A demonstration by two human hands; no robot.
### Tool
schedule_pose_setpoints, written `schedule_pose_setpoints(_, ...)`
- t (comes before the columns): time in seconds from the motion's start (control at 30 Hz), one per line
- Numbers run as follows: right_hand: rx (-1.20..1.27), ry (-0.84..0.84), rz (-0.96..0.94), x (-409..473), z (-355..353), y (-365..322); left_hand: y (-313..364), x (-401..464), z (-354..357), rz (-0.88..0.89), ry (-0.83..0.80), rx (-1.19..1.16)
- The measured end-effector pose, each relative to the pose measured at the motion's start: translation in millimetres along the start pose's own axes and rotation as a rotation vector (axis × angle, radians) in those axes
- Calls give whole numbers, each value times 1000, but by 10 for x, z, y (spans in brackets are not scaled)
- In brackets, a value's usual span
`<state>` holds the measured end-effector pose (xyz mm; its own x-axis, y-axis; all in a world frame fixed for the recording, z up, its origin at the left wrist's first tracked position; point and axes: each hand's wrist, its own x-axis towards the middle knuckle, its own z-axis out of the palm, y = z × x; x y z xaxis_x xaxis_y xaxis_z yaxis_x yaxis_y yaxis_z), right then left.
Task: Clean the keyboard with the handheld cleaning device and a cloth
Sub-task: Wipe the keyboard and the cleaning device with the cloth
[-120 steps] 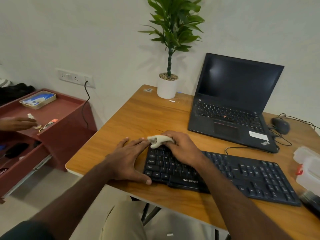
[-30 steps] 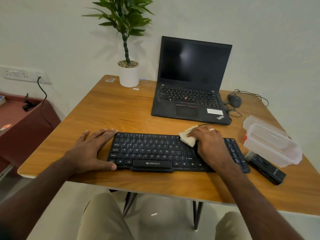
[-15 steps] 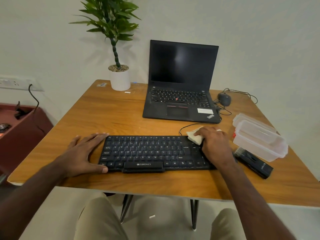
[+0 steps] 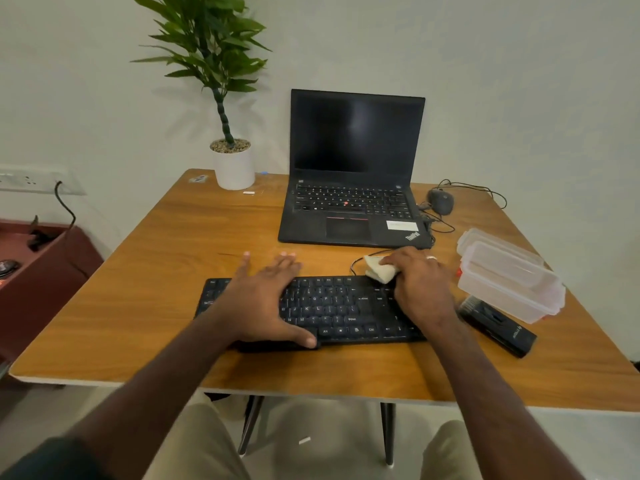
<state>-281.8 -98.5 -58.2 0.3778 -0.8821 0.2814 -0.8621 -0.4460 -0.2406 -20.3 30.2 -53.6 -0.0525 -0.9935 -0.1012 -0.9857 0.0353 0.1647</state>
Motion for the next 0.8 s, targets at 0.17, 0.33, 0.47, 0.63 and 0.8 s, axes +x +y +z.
schedule_pose_setpoints(0.17, -51, -77, -167, -121, 82, -188, 552, 390, 61, 91, -92, 30)
schedule_pose_setpoints(0.33, -105, -112, 1, -11, -59, 272, 593, 398, 92, 63, -114, 59)
schedule_pose_setpoints(0.47, -88, -62, 0, 49, -88, 53, 597, 401, 83, 45, -81, 15)
schedule_pose_setpoints(0.63, -48, -95, -227, -103, 96, -313, 471, 355, 60, 51, -48, 0)
schedule_pose_setpoints(0.8, -139, -137, -117, 42, -31, 32, 383, 293, 40, 41, -70, -9)
